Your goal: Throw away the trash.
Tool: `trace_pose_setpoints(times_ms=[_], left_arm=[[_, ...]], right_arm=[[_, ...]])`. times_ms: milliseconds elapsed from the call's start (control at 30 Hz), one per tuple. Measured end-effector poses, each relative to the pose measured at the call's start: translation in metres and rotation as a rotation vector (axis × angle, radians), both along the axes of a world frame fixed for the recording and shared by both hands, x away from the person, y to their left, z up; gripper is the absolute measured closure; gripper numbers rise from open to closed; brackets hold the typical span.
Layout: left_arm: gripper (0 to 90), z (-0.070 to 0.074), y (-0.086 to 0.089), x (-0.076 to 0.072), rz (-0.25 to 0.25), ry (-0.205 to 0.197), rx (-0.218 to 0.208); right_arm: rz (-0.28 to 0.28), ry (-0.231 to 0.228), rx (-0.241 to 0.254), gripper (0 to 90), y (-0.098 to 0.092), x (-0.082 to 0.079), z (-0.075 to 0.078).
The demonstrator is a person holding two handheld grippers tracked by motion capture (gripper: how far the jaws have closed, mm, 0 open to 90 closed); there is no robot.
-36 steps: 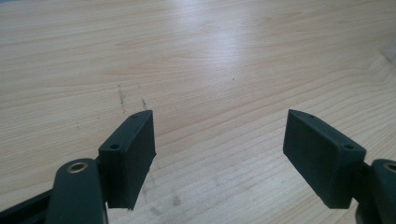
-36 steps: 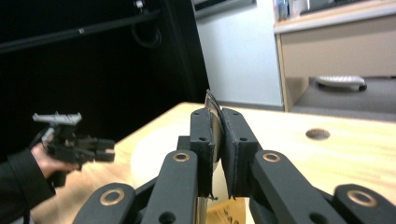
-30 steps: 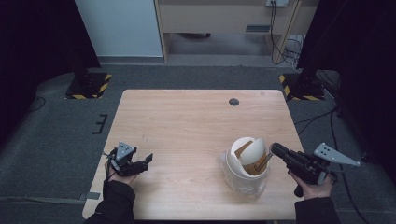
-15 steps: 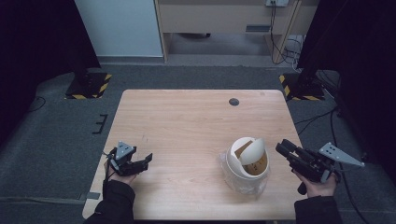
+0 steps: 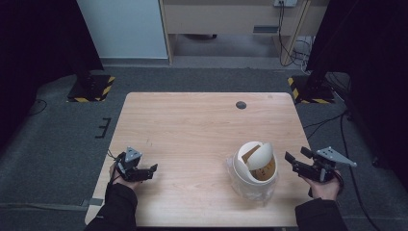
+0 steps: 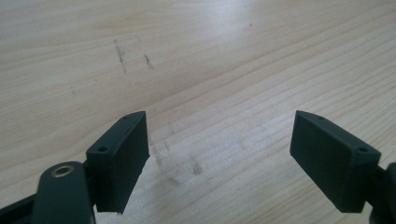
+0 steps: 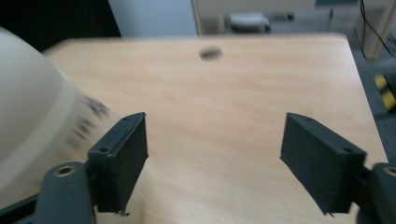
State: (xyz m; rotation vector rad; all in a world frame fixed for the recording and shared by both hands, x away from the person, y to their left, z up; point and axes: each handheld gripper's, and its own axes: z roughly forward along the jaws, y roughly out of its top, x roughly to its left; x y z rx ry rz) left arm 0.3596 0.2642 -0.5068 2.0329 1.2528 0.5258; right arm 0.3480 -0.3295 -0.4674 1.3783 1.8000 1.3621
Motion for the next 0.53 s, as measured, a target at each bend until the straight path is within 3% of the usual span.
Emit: trace_pose_setpoints(times_ms=[33, 133, 300, 433, 533], left_arm=[[18.7, -0.001, 0.0, 0.0, -0.002, 0.01, 0.005], [17.7, -0.005, 0.0, 0.002, -0.005, 0.036, 0.02], [15.8, -0.01, 0.001, 0.003, -0.011, 0.07, 0.033], [14.3, -0.014, 0.0, 0.004, -0.019, 0.104, 0.051], [13.3, -0.018, 0.0, 0.005, -0.029, 0.121, 0.06]], right_arm=[[-0.006, 0.035, -0.027, 20.8, -0.001, 0.003, -0.006], [-0.016, 0.079, -0.09, 16.1, -0.004, 0.009, -0.017], [-0.07, 0.148, -0.148, 10.2, -0.013, 0.025, -0.033], [-0.075, 0.22, -0.201, 7.9, -0.016, 0.034, -0.044], [-0.072, 0.245, -0.22, 6.5, -0.018, 0.036, -0.049]])
